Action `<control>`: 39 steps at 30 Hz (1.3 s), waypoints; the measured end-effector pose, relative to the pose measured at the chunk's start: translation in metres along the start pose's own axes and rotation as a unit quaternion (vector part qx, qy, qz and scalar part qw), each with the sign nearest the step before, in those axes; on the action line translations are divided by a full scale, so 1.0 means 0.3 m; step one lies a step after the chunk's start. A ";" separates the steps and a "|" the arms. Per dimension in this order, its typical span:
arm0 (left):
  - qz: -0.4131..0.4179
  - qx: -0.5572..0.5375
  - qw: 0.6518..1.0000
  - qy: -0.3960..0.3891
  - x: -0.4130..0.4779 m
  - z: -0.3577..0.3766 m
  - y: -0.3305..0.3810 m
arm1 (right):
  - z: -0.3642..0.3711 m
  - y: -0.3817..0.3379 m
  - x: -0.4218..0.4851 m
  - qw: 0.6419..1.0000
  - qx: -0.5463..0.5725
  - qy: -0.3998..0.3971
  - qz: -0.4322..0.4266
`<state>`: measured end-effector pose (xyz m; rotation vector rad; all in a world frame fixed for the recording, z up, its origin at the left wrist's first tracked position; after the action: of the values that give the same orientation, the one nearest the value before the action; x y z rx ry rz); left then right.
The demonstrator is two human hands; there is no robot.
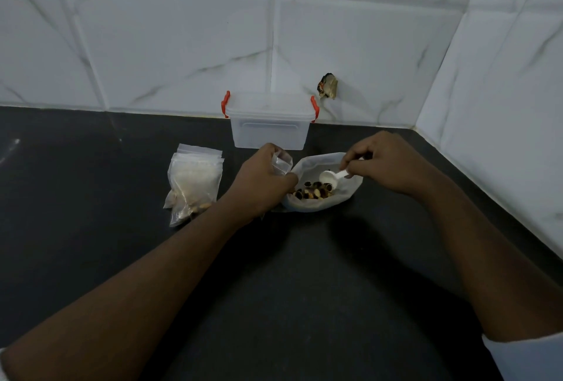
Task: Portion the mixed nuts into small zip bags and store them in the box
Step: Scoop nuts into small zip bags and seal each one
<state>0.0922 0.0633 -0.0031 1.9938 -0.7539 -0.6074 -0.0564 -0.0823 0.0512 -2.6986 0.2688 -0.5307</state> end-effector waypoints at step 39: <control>0.028 0.006 0.999 0.013 0.005 0.006 -0.009 | 0.051 -0.141 0.016 0.981 0.132 0.075 -0.123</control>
<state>0.0928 0.0624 -0.0064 1.9803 -0.7968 -0.5433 -0.0411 -0.0401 0.0565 -2.4477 -0.0933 -0.7832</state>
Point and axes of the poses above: each hand's wrist, its own x-axis towards the middle knuckle, its own z-axis out of the palm, y = z × x, the point moved 9 cm from there along x, towards the middle knuckle, and after that the axes turned 15 degrees about -z, right-handed, at the moved point
